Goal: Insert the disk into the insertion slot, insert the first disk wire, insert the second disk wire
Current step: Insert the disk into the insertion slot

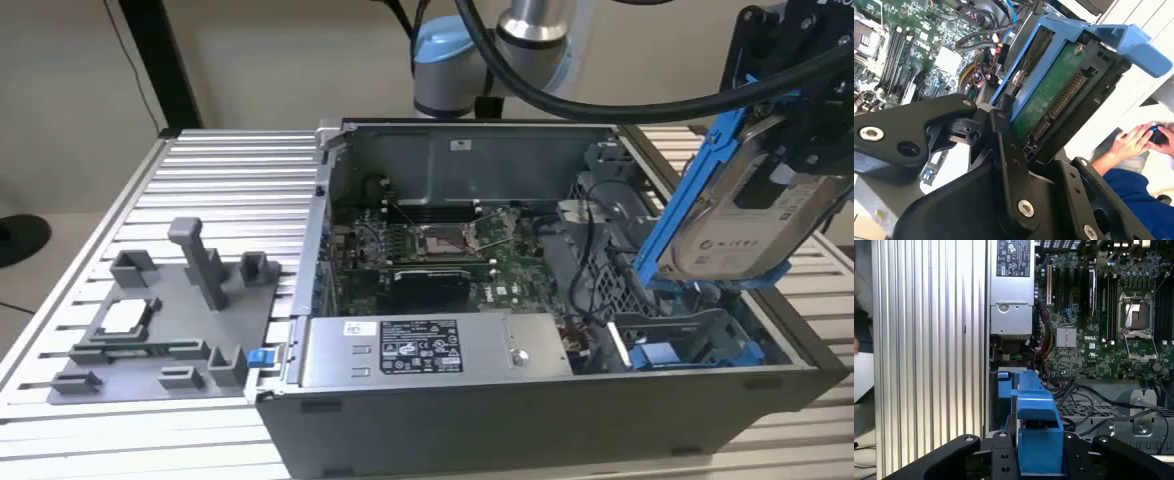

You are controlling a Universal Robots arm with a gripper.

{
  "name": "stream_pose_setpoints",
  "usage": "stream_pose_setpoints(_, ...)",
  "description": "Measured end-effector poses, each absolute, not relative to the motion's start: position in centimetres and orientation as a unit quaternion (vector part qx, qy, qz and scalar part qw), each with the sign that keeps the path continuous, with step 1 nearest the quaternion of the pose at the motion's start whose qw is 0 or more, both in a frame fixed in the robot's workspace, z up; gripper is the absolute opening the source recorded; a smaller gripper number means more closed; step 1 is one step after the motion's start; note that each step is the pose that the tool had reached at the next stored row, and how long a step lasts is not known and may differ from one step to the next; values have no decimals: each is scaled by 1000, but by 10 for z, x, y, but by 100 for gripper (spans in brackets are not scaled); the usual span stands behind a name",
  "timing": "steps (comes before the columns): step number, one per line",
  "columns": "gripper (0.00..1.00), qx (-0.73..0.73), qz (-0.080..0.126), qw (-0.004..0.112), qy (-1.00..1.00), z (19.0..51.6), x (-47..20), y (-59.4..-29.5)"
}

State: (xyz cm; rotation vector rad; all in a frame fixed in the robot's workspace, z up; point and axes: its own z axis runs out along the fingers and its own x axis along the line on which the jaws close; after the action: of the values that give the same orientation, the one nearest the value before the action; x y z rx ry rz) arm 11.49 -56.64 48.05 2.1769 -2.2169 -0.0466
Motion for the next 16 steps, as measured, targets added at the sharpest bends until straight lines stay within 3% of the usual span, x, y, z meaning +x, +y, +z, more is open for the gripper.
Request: stream_pose_setpoints(16,0,698,-16,16,-715,459,115,-571)
